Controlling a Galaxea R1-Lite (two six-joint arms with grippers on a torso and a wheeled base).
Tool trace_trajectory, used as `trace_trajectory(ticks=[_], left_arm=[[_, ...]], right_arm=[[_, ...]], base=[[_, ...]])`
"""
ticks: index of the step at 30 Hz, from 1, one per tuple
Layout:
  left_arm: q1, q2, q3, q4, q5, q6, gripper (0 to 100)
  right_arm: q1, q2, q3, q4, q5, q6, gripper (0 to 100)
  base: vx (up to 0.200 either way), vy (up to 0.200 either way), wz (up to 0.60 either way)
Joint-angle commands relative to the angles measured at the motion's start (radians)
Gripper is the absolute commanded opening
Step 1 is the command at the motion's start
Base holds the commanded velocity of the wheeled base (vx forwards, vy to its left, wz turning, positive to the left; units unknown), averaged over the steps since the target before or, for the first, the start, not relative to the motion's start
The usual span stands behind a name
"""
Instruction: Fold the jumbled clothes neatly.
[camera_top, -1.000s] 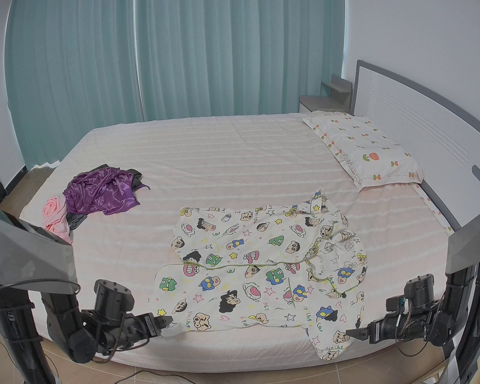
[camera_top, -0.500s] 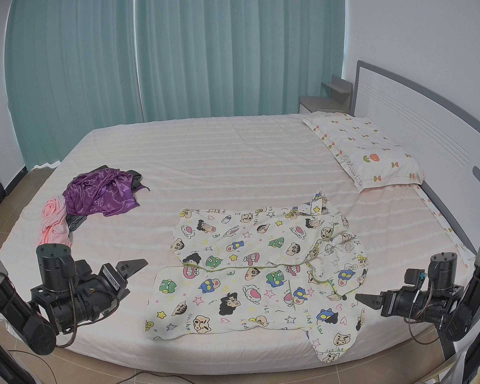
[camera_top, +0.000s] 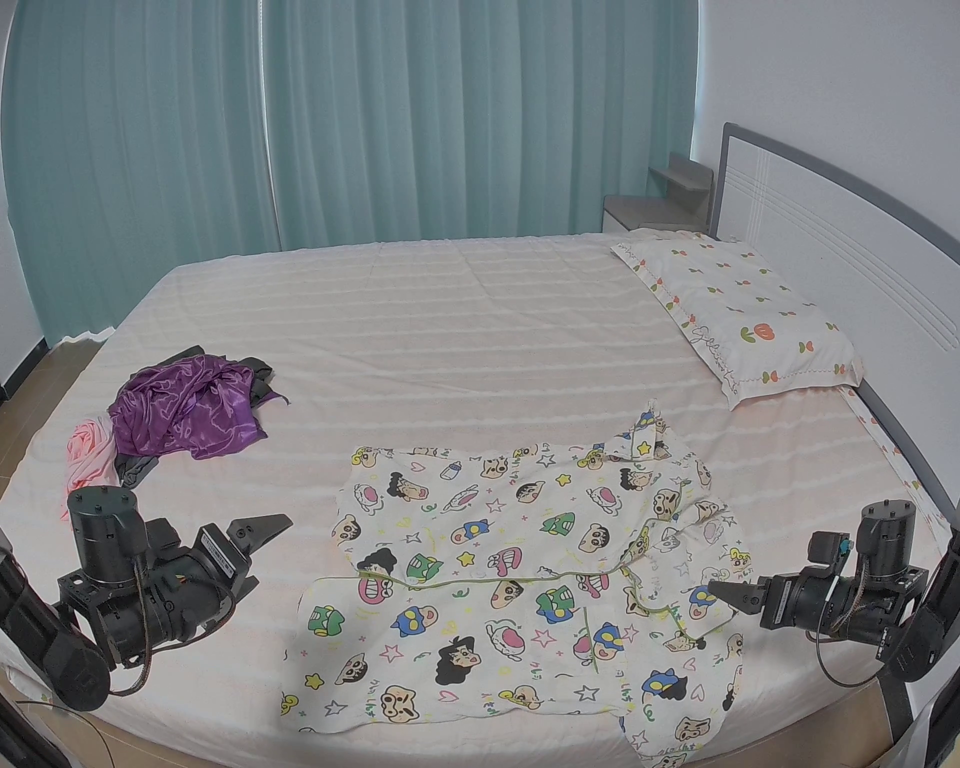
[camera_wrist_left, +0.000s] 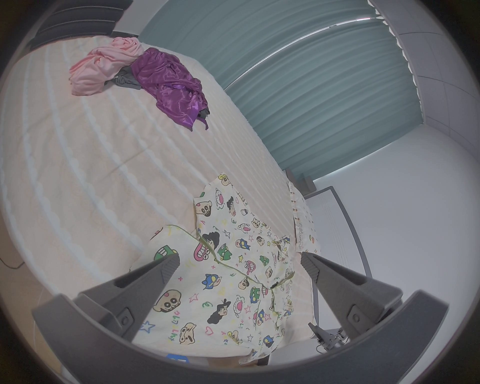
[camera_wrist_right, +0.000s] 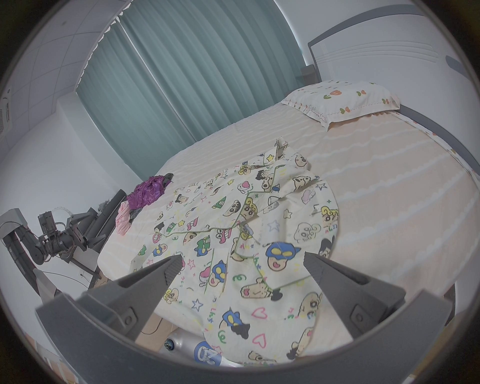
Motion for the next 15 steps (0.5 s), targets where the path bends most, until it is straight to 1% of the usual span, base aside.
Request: trace_trajectory(ticks=[1, 3, 7, 15], left_arm=[[-0.009, 0.053, -0.011, -0.002, -0.001, -0.040, 100], [-0.025, 0.064, -0.013, -0.002, 0.002, -0.042, 100], [-0.049, 0.070, -0.011, -0.002, 0.002, -0.042, 100], [-0.051, 0.073, -0.009, -0.002, 0.004, -0.042, 100]], right_arm=[[-0.001, 0.010, 0.000, -0.002, 0.000, 0.000, 100], [-0.001, 0.012, 0.000, -0.002, 0.000, 0.000, 100], [-0.001, 0.024, 0.000, -0.002, 0.000, 0.000, 100], [-0.002, 0.026, -0.003, -0.002, 0.000, 0.001, 100]], base=[[0.000, 0.000, 0.00], [0.000, 0.000, 0.00], [0.000, -0.200, 0.00], [0.000, -0.200, 0.00]])
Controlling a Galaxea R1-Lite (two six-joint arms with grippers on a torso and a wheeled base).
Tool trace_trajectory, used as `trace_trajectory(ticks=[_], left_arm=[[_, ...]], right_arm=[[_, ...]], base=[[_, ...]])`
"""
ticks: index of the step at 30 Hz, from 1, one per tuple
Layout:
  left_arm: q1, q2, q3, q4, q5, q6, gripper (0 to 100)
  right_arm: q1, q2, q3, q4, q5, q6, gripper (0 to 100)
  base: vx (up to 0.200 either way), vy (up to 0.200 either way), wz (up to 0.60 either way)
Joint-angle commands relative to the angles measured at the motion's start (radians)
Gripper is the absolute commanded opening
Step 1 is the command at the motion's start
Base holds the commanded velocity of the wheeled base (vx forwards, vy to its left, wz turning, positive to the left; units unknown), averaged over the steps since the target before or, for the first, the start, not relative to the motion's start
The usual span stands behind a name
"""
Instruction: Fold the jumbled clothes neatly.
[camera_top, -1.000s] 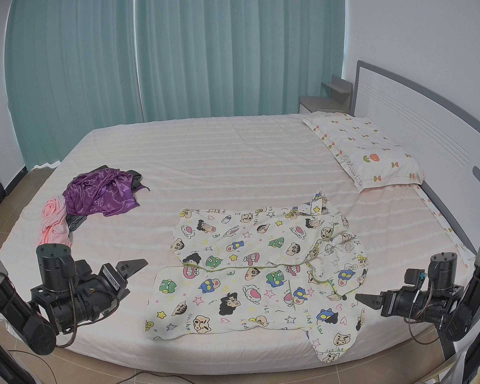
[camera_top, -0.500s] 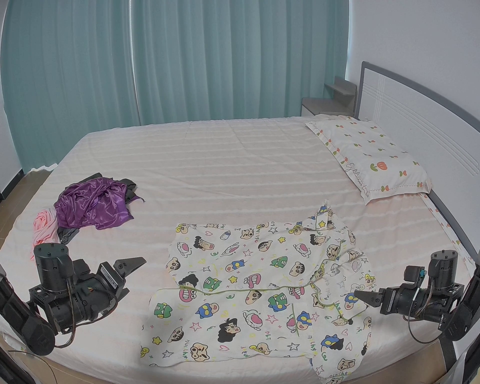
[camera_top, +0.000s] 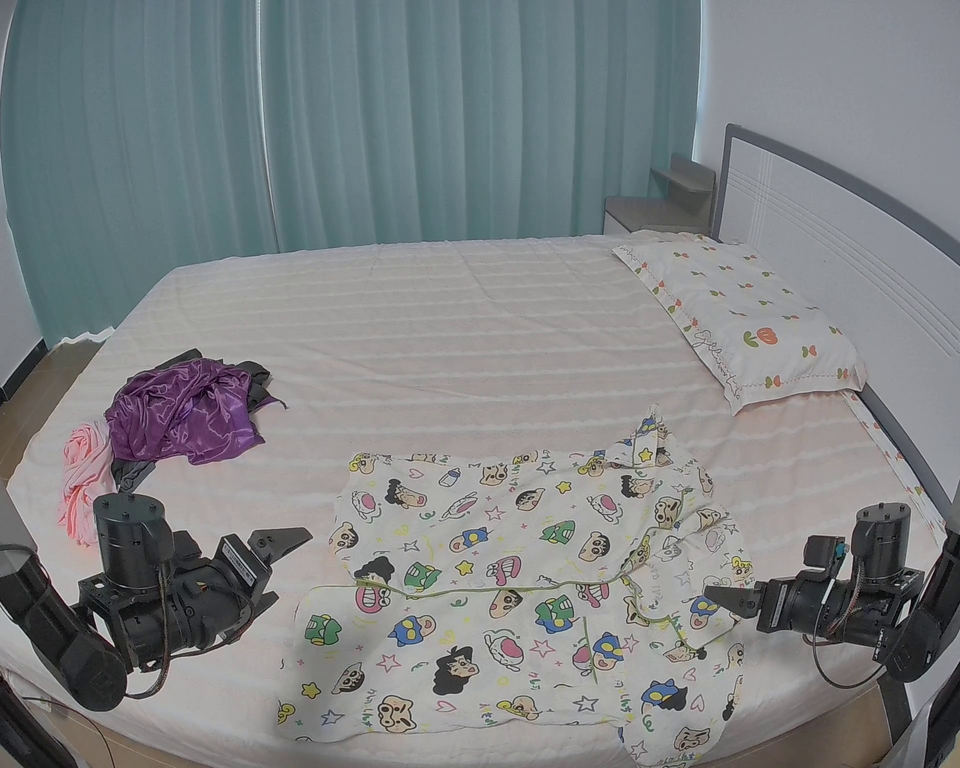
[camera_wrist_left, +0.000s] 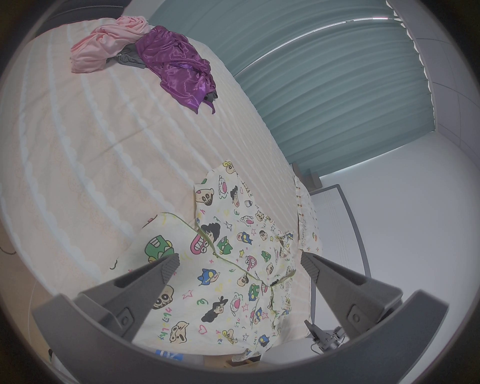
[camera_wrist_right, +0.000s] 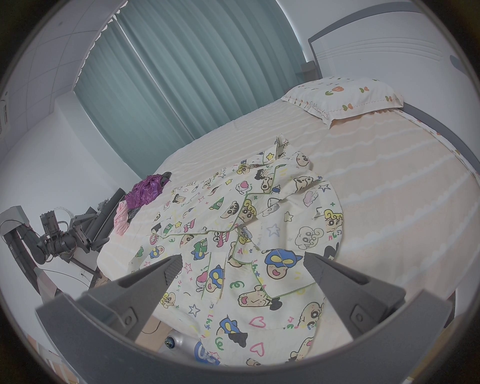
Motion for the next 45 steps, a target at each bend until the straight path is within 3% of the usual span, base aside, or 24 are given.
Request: trace_trajectory(ticks=[1, 12, 19, 25, 31, 32, 35, 45], left_arm=[[0.000, 0.009, 0.000, 0.000, 0.005, 0.001, 100], [0.004, 0.002, 0.006, -0.002, 0.009, -0.017, 100], [0.003, 0.003, 0.002, -0.002, 0.019, -0.019, 100], [0.004, 0.002, 0.006, -0.002, 0.024, -0.020, 100], [0.004, 0.002, 0.016, -0.002, 0.024, -0.020, 100], [0.008, 0.002, 0.017, -0.003, 0.024, -0.022, 100], [0.009, 0.002, 0.019, -0.003, 0.024, -0.026, 100], [0.011, 0.002, 0.023, -0.003, 0.022, -0.068, 100]], right_arm=[[0.001, 0.005, 0.000, 0.000, 0.000, 0.000, 100], [0.004, 0.007, -0.023, -0.008, 0.000, 0.026, 100], [0.048, 0.030, -0.184, -0.044, -0.014, 0.292, 100], [0.085, 0.163, -0.437, -0.012, -0.024, 0.375, 100], [0.134, 0.309, -0.733, 0.173, -0.095, 0.390, 100], [0.144, 0.352, -0.850, 0.281, -0.115, 0.393, 100], [0.154, 0.428, -0.997, 0.401, -0.129, 0.407, 100], [0.153, 0.620, -1.267, 0.618, -0.199, 0.404, 100]], base=[[0.000, 0.000, 0.00], [0.055, 0.000, 0.00], [0.086, 0.000, 0.00], [0.000, 0.000, 0.00], [0.000, 0.000, 0.00], [0.000, 0.000, 0.00], [0.000, 0.000, 0.00], [0.000, 0.000, 0.00]])
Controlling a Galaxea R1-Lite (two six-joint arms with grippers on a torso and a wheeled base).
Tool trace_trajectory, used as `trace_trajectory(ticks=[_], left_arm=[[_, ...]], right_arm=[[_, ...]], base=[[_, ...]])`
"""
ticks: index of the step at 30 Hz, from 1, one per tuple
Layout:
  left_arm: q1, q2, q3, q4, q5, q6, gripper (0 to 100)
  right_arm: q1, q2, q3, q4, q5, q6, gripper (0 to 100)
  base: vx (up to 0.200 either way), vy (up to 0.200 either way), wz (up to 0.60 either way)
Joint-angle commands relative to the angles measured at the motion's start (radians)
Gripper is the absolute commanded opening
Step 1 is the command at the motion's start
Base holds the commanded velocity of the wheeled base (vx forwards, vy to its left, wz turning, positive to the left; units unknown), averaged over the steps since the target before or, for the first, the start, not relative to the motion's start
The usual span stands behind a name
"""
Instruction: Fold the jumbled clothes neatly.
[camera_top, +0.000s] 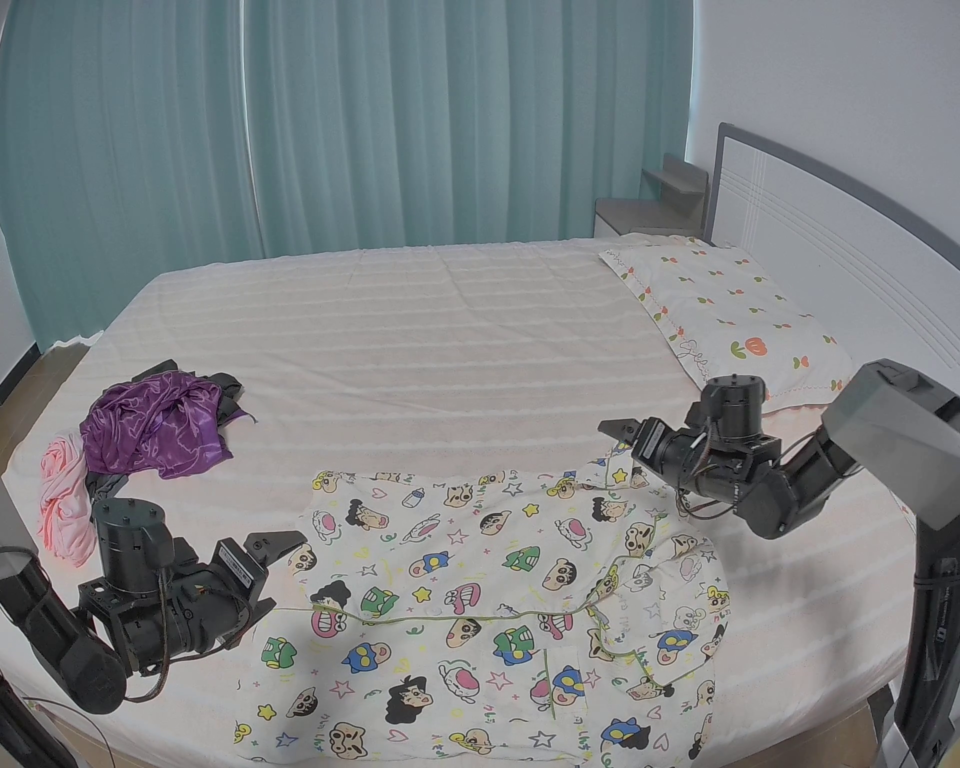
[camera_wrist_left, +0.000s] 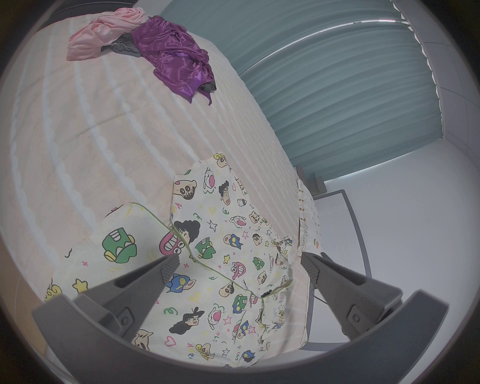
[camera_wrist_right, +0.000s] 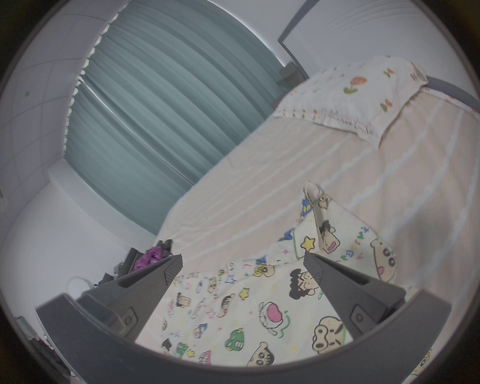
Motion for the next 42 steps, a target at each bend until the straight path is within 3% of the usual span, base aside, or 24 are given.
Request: trace_trajectory(ticks=[1, 2, 5, 13, 25, 32, 38, 42], left_arm=[[0.002, 0.000, 0.007, 0.000, -0.002, -0.015, 100], [0.002, 0.002, 0.007, 0.000, -0.002, -0.015, 100], [0.002, 0.002, 0.006, 0.000, 0.000, -0.016, 100], [0.002, 0.005, 0.009, 0.000, 0.000, -0.016, 100], [0.022, 0.011, 0.007, 0.000, 0.000, -0.019, 100], [0.024, 0.020, 0.006, 0.000, 0.000, -0.019, 100], [0.028, 0.020, 0.006, 0.000, 0.000, -0.019, 100], [0.028, 0.022, 0.006, 0.000, 0.000, -0.024, 100]], right_arm=[[0.011, 0.187, -0.160, 0.103, -0.049, 0.005, 100], [0.006, 0.216, -0.211, 0.147, -0.086, 0.002, 100], [0.006, 0.230, -0.237, 0.175, -0.104, 0.002, 100], [0.008, 0.251, -0.307, 0.198, -0.124, 0.000, 100], [0.025, 0.360, -0.568, 0.256, -0.133, 0.008, 100], [0.022, 0.360, -0.686, 0.212, -0.144, 0.149, 100], [0.023, 0.373, -0.728, 0.167, -0.147, 0.158, 100], [0.017, 0.363, -0.691, 0.179, -0.187, 0.140, 100]], base=[[0.000, 0.000, 0.00], [0.000, 0.000, 0.00], [0.000, 0.000, 0.00], [0.000, 0.000, 0.00], [0.000, 0.000, 0.00], [0.000, 0.000, 0.00], [0.000, 0.000, 0.00], [0.000, 0.000, 0.00]])
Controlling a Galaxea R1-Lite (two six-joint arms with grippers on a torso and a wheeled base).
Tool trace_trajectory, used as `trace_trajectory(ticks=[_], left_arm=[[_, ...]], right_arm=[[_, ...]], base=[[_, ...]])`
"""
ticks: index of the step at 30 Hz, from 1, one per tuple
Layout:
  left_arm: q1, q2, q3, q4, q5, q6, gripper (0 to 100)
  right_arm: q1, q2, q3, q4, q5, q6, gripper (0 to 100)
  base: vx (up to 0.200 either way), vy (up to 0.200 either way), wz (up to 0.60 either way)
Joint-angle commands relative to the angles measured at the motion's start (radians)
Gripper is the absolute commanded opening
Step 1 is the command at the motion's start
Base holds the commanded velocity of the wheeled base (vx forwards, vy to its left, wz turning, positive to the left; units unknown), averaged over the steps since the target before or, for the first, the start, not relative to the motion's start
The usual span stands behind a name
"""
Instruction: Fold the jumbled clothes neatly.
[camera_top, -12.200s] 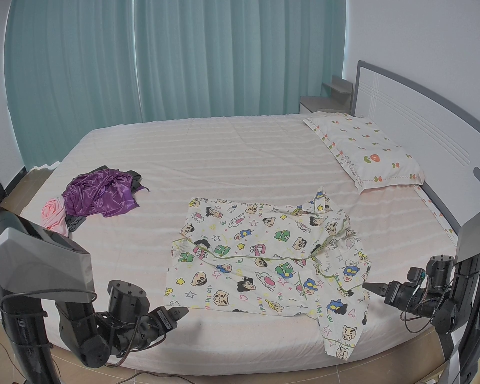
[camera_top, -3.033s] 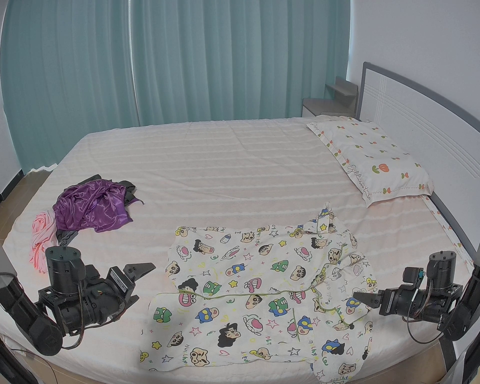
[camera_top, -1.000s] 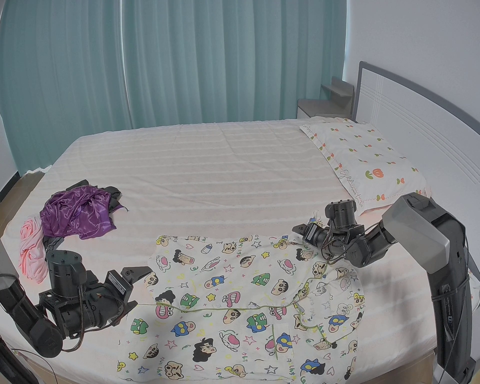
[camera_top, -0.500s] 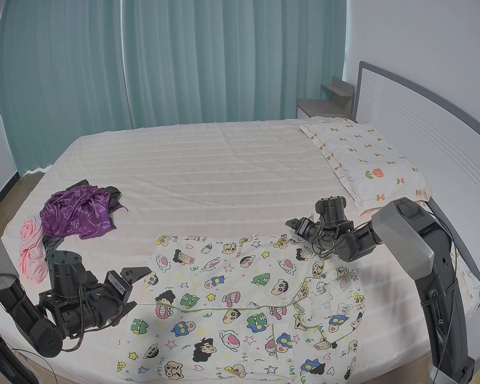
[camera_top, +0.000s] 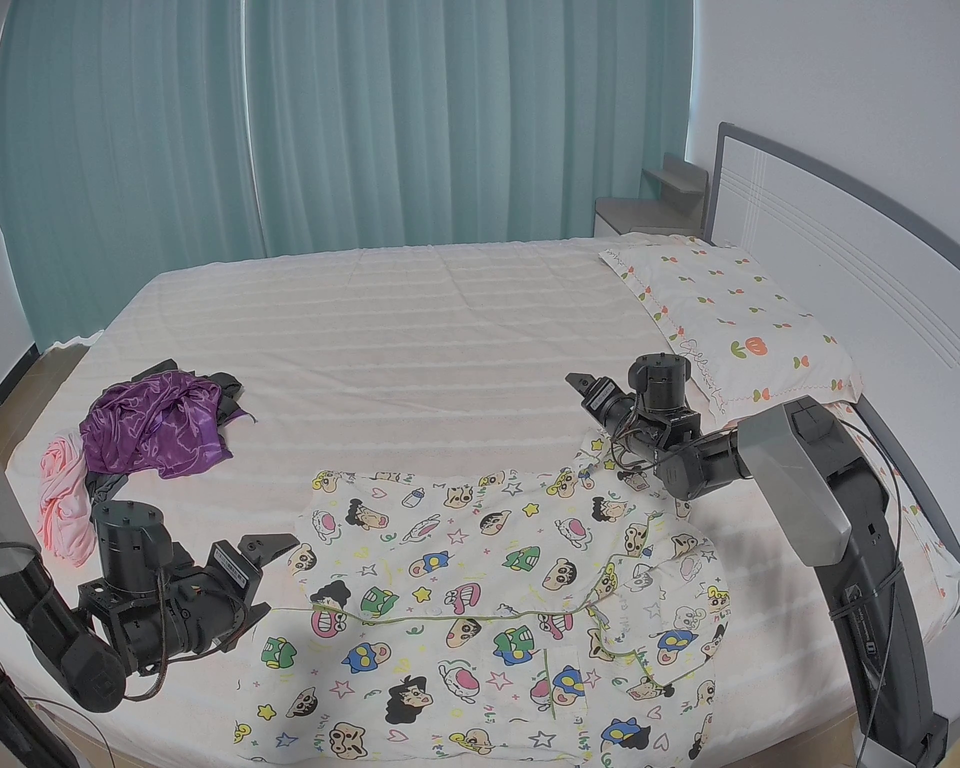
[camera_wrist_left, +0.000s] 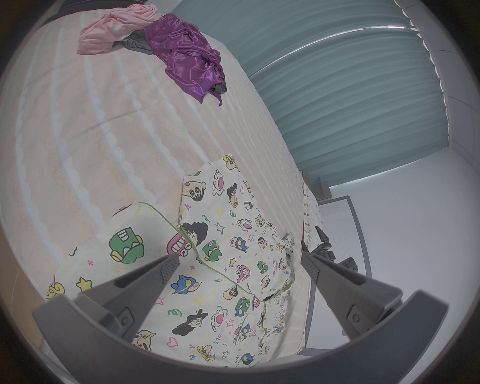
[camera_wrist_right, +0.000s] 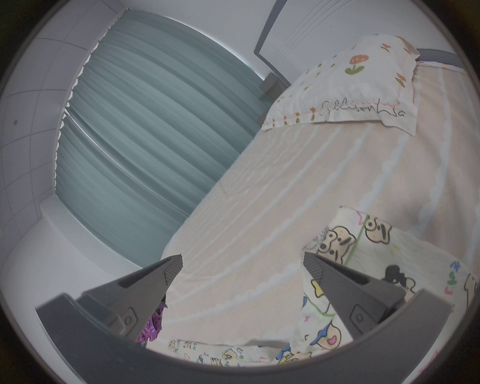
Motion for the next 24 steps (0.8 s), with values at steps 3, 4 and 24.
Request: trace_trajectory(ticks=[3, 4, 24], left_arm=[[0.003, 0.004, 0.000, 0.000, 0.000, -0.006, 100], [0.003, 0.004, 0.000, 0.000, 0.000, -0.006, 100], [0.015, 0.047, -0.005, 0.000, 0.000, -0.008, 100]], right_arm=[[-0.017, -0.024, 0.090, 0.032, -0.022, -0.069, 100], [-0.022, -0.025, 0.107, 0.029, -0.024, -0.091, 100], [0.096, 0.075, 0.010, 0.023, -0.038, -0.135, 100]], base=[[0.000, 0.000, 0.00], [0.000, 0.000, 0.00], [0.000, 0.000, 0.00]])
